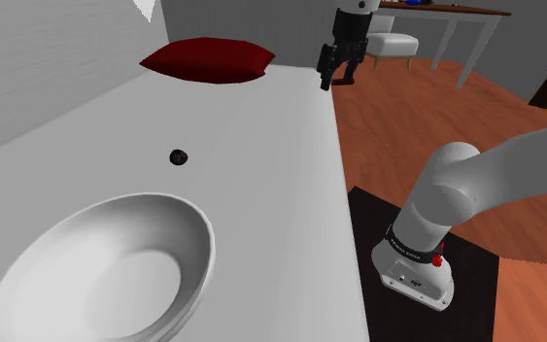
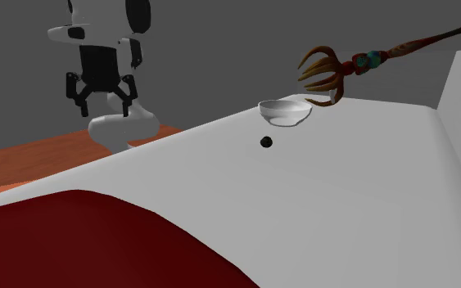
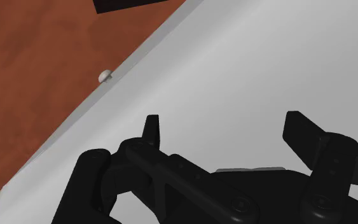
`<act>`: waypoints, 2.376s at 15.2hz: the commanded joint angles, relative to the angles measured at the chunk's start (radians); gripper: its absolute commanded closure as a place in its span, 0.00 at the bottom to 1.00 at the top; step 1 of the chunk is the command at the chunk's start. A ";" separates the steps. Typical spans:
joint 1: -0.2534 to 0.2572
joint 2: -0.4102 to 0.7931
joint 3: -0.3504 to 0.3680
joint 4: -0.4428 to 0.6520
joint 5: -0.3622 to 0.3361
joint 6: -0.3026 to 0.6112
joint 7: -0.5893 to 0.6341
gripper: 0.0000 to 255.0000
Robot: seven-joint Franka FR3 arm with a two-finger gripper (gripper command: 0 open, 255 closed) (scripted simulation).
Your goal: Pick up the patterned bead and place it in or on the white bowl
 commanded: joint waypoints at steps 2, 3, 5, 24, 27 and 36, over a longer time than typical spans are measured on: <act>0.004 0.006 0.023 0.000 0.017 0.001 0.034 0.00; 0.008 0.013 0.047 0.002 0.034 0.003 0.068 0.00; 0.015 0.033 0.094 0.010 0.066 0.007 0.136 0.00; 0.013 0.484 0.522 0.358 0.198 0.090 0.791 0.00; 0.010 0.601 0.587 0.459 0.162 0.095 0.908 0.00; 0.059 0.875 0.683 0.666 0.024 0.113 1.152 0.00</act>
